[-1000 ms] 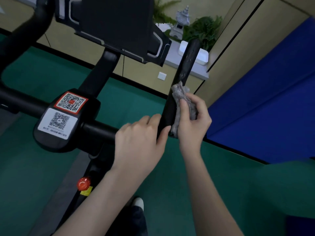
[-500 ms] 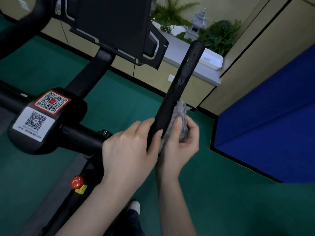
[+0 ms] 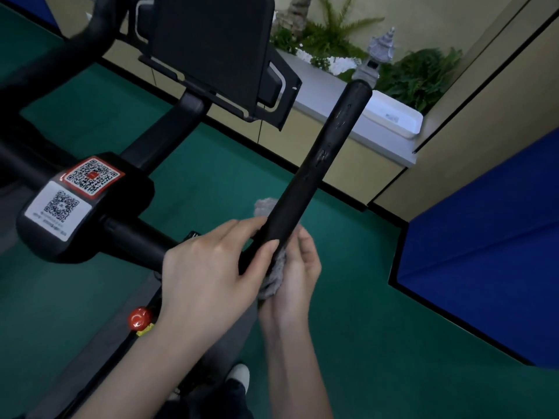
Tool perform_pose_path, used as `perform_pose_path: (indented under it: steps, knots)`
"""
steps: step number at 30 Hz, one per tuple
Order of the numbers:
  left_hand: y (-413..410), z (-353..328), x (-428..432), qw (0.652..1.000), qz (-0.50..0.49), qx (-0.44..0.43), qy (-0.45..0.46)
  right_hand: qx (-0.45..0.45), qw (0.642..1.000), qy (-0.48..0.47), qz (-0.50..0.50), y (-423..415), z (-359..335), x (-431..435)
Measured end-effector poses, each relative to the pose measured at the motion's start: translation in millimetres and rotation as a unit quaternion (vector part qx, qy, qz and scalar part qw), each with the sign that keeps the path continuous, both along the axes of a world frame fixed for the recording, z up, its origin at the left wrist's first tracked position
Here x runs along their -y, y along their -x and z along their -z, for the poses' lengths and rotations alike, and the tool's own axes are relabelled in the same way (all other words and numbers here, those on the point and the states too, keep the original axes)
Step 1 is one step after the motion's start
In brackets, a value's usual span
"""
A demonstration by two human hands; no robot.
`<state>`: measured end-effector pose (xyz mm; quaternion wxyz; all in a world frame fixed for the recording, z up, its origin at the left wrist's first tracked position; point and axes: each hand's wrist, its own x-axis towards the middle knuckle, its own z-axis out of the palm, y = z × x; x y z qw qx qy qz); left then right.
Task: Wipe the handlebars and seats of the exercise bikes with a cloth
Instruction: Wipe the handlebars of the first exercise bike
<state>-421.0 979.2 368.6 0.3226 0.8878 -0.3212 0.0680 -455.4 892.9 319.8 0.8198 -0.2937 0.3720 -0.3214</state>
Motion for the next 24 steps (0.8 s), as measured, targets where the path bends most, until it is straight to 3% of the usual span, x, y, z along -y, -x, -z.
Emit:
perform_pose_path:
  steps: [3, 9, 13, 15, 19, 24]
  knots:
    - [-2.2, -5.2, 2.2, 0.999, -0.02, -0.035, -0.004, 0.022, 0.999, -0.018, -0.046, 0.3, -4.5, 7.1]
    - [-2.4, -9.2, 1.2, 0.997, -0.026, -0.07, -0.026, 0.014, 1.0, -0.005, -0.019, 16.8, -9.1, 3.4]
    - [-1.6, -12.1, 5.6, 0.996, -0.032, -0.077, -0.031, -0.025, 0.994, 0.079, 0.065, 22.6, -12.5, -6.1]
    - [-3.2, -13.5, 9.2, 0.994, -0.024, -0.098, -0.03, -0.046, 0.979, 0.165, 0.111, 14.3, -19.5, 1.3]
    - [-7.6, -16.1, 17.9, 0.993, 0.002, -0.112, -0.045, -0.106, 0.899, 0.399, 0.145, -4.5, -34.4, 27.8]
    - [-12.7, -15.2, 20.7, 0.991, 0.015, -0.131, -0.03, -0.138, 0.747, 0.649, 0.04, 10.5, -36.2, 39.2]
